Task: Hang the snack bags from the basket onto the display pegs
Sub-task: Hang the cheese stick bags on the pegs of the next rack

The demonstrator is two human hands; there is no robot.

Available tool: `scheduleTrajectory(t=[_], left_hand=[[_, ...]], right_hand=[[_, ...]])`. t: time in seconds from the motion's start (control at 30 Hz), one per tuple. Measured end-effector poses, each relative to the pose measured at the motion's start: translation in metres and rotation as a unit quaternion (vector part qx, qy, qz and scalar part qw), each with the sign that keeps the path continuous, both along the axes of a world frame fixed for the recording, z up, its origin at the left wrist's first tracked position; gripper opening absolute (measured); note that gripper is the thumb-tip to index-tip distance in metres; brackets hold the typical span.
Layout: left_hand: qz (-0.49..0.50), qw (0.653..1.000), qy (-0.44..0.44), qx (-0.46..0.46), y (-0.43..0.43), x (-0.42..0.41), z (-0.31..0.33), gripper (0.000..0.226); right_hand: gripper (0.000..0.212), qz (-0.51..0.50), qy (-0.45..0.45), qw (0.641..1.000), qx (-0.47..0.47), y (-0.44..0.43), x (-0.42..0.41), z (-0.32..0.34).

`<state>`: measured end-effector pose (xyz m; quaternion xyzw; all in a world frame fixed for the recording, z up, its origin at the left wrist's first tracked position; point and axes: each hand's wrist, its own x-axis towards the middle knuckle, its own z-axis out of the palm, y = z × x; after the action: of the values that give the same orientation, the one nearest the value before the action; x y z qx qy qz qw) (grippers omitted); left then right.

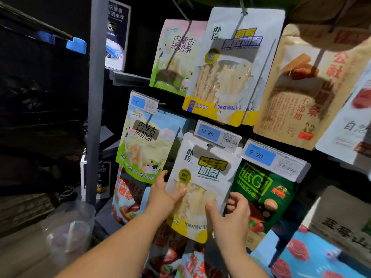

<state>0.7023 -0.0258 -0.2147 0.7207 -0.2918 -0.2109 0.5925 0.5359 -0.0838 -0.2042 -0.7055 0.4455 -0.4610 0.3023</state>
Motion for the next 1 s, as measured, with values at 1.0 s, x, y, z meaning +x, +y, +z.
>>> scheduleTrajectory(t=[1.0], left_hand=[[-0.047,0.996,-0.064,0.031,-0.065,0.004,0.012,0.088]], right_hand=[[0.075,0.044,0.114,0.989,0.082,-0.057,0.030,-0.010]])
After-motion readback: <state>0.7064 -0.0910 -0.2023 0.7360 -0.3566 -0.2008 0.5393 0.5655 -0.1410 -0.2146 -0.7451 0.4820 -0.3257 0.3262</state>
